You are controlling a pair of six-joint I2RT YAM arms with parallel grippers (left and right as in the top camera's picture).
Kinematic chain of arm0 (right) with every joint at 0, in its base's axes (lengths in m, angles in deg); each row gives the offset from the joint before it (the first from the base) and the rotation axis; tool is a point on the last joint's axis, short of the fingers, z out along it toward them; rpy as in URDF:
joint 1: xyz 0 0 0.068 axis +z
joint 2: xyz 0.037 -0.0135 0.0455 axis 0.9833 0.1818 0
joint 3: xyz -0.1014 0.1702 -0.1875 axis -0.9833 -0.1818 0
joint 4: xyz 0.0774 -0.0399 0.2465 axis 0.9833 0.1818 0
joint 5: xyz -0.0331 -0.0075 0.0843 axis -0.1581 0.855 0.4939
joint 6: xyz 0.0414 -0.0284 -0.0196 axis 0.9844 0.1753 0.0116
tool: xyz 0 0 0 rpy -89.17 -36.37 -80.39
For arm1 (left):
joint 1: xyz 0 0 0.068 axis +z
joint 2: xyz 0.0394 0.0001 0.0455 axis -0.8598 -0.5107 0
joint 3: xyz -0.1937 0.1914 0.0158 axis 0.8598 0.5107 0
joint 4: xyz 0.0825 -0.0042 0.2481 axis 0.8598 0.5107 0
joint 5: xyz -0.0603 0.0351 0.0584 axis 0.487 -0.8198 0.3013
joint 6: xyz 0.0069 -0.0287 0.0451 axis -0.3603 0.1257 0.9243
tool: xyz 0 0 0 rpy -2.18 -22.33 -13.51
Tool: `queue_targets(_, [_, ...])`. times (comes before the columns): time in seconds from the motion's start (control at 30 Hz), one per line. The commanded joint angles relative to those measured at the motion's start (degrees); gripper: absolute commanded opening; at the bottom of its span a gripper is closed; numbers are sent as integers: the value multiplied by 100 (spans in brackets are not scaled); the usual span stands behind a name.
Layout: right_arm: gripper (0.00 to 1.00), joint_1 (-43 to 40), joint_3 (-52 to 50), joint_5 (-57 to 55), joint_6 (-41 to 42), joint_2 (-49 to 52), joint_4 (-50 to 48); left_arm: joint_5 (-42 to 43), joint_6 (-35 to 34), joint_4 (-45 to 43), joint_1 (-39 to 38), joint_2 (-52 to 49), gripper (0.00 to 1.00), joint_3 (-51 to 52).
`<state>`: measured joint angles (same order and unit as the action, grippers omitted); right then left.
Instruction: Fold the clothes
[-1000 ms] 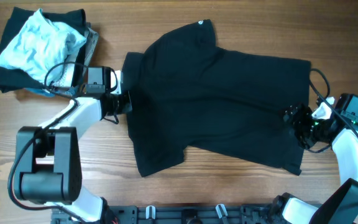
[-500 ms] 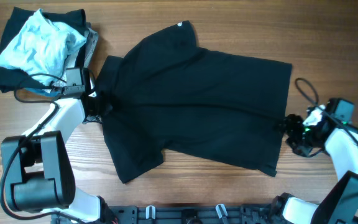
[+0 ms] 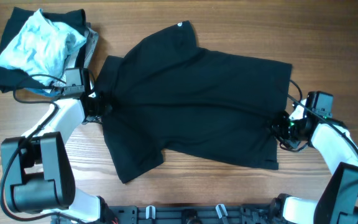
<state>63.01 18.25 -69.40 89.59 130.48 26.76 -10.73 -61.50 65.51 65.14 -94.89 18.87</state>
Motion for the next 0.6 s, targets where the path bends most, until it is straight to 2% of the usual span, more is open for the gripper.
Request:
queue_targets(0.0, [79, -39, -343, -774, 424, 348, 514, 240, 396, 190, 50, 48, 28, 94])
queue_targets(0.1, [81, -122, -120, -778, 289, -173, 682, 535, 874, 962, 37, 592, 38, -323])
queue_targets(0.17, [83, -118, 48, -782, 352, -826, 925, 570, 914, 1469, 39, 1298, 52, -522])
queue_targets(0.23, [84, -120, 72, -645, 363, -1325, 990, 651, 767, 1746, 39, 1766, 60, -522])
queue_targets(0.27, [84, -120, 72, -588, 380, -1464, 999, 726, 699, 1912, 39, 1906, 60, -522])
queue_targets(0.37, [86, -118, 72, -348, 407, -1917, 1001, 761, 142, 2802, 39, 2044, 47, -509])
queue_targets(0.43, [87, -118, 72, -348, 505, -1926, 979, 761, -306, 3165, 39, 1888, 43, -341])
queue_targets(0.53, [87, -118, 72, -376, 479, -1888, 975, 752, -662, 3128, 39, 1779, 49, 52])
queue_targets(0.57, [87, -118, 72, -407, 433, -1888, 970, 737, -789, 3034, 39, 1718, 55, 238])
